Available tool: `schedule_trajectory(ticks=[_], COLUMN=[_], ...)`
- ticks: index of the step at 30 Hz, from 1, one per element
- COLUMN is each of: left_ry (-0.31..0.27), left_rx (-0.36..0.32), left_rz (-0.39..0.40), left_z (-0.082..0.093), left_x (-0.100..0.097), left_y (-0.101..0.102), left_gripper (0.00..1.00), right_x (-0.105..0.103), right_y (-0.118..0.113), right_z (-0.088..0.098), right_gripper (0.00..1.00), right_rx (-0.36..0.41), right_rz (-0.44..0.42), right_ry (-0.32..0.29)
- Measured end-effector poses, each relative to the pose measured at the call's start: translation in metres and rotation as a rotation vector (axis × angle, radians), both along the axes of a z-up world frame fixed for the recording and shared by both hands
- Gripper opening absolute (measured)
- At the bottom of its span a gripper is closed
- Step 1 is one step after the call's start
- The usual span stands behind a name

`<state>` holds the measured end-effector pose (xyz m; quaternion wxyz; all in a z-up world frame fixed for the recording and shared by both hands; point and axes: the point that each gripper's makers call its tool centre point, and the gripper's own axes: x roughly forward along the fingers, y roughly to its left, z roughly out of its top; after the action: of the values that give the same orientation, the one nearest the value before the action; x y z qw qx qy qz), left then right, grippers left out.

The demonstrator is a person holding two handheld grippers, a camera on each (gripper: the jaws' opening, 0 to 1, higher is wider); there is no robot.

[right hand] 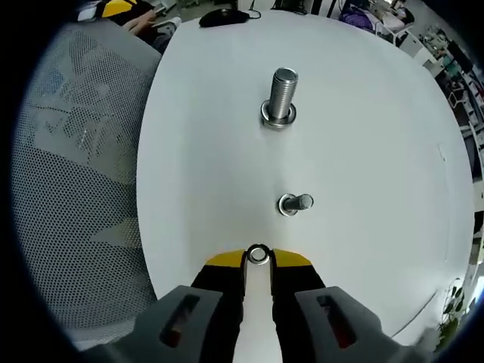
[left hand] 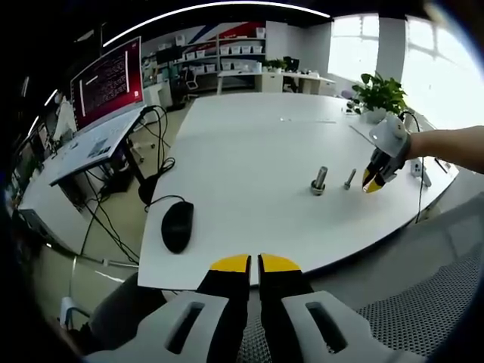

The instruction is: Place the washer onto the threaded stud by aligning its center hole with the stud, sliding it down to the base, and recovering from edge contact or off-axis alignment until the washer reaches the visible bottom stop.

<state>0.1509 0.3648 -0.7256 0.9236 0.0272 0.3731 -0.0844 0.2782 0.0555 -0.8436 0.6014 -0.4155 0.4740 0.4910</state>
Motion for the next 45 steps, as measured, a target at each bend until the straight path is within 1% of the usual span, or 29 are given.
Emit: schedule_trajectory(ticks=[3,6,12,18,24,27,33,37,39,45], left_ry=[-0.001,-0.002,-0.004,-0.005,-0.008,-0.009,-0.007,-0.006,-0.004,0.001], left_rx=[-0.001,-0.001,-0.003,-0.003,-0.004,-0.005,-0.006,-0.006,-0.005,-0.003], left_rz=[0.0,0.0,0.001,0.001,0.005,0.007,0.006,0.003,0.002,-0.004], left_z=[0.0,0.0,0.001,0.001,0.001,0.001,0.001,0.001,0.001,0.0], left_x=[0.0,0.0,0.0,0.001,0.001,0.001,0.001,0.001,0.001,0.001], left_y=[0.0,0.0,0.0,0.0,0.0,0.0,0.0,0.001,0.0,0.0], left_gripper=[0.01,0.01,0.01,0.01,0.01,0.01,0.01,0.01,0.01,0.01], right_x=[0.004,0.007,0.013,0.017,0.022,0.024,0.029,0.03,0.03,0.029], right_y=[0.001,0.002,0.009,0.02,0.031,0.036,0.037,0.034,0.035,0.034], right_z=[0.011,0.021,0.04,0.049,0.045,0.044,0.041,0.038,0.037,0.025], right_gripper=[0.14,0.14,0.14,0.14,0.14,0.14,0.14,0.14,0.14,0.14], right_rx=[0.0,0.018,0.052,0.082,0.078,0.08,0.075,0.055,0.064,0.051], right_rz=[0.01,0.012,0.017,0.02,0.041,0.048,0.049,0.055,0.042,0.035], right_ry=[-0.021,-0.028,-0.064,-0.088,-0.108,-0.109,-0.111,-0.109,-0.104,-0.09])
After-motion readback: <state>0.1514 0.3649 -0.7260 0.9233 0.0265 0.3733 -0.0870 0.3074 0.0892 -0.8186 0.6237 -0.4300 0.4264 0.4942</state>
